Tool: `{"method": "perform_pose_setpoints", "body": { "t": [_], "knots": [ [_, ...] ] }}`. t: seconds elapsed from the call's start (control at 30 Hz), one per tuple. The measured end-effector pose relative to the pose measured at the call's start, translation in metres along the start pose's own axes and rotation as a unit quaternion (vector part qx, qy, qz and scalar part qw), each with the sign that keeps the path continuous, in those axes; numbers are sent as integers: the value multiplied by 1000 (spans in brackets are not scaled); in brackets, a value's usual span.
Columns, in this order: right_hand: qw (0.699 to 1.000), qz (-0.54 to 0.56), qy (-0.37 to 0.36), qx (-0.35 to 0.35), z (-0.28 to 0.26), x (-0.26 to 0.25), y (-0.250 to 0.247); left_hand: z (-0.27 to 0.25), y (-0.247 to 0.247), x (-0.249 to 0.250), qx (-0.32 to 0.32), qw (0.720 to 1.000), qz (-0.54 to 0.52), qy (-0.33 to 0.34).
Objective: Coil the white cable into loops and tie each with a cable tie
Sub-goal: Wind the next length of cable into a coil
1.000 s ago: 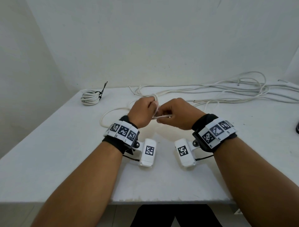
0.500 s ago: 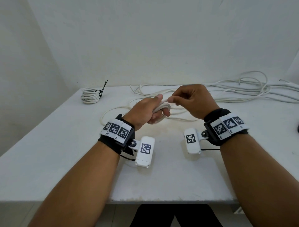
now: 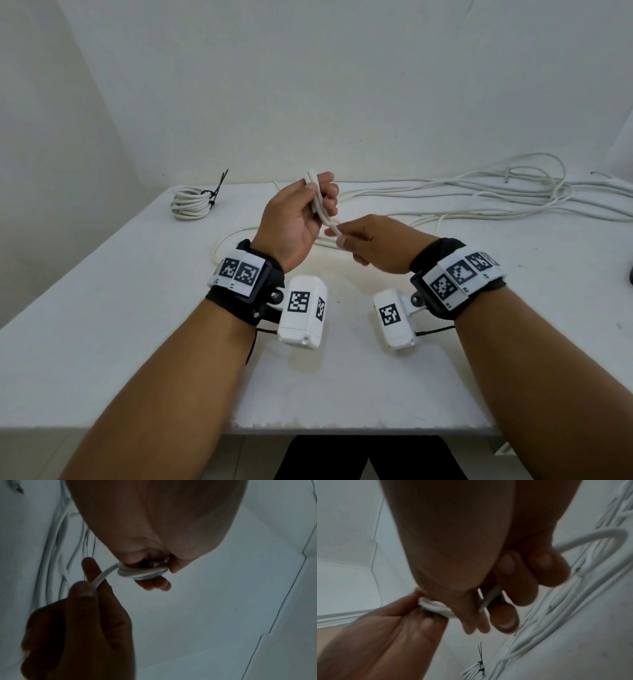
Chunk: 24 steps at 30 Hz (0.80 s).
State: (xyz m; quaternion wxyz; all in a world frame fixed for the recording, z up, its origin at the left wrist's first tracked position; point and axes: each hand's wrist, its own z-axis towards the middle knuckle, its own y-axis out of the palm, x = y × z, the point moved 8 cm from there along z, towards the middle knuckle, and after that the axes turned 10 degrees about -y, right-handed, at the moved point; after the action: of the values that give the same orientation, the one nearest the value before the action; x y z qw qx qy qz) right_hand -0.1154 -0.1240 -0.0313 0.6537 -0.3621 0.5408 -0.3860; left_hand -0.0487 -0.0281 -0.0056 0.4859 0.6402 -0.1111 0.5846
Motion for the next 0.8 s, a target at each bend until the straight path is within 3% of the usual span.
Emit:
{"method": "perform_pose_setpoints", "body": {
  "t": [0.1, 0.2, 0.27, 0.37, 0.43, 0.47, 0.5, 0.57, 0.63, 0.7, 0.8],
  "knots": [
    [997, -29, -18, -71, -3, -14, 12, 2, -12, -2, 95, 987, 125, 18],
    [992, -71, -44, -99, -7, -27, 16, -1, -9, -2, 133, 935, 327, 26],
    [993, -74, -59, -75, -9, -31, 11, -2, -6, -7, 130, 878, 461, -2],
    [996, -25, -83, 16, -11, -34, -3, -2, -2, -25, 56, 741, 663, -86],
    [993, 34, -88, 74, -12, -32, -13, -6, 3, -31, 0, 677, 729, -105],
    [989, 60, -88, 105, -13, -30, -19, -7, 4, -32, -16, 679, 726, -107],
    [983, 82, -89, 137, -14, -27, -26, -8, 3, -33, -27, 709, 695, -119],
    [971, 111, -89, 194, -18, -21, -40, -11, 2, -36, -29, 798, 581, -154],
    [963, 129, -79, 222, -22, -11, -49, -13, 2, -36, -22, 863, 476, -167],
    [953, 160, -83, 242, -25, -2, -54, -12, 5, -28, -21, 903, 409, -129],
    [932, 198, -81, 294, -30, 9, -64, -10, 7, -14, -19, 935, 347, -69]
  ]
}}
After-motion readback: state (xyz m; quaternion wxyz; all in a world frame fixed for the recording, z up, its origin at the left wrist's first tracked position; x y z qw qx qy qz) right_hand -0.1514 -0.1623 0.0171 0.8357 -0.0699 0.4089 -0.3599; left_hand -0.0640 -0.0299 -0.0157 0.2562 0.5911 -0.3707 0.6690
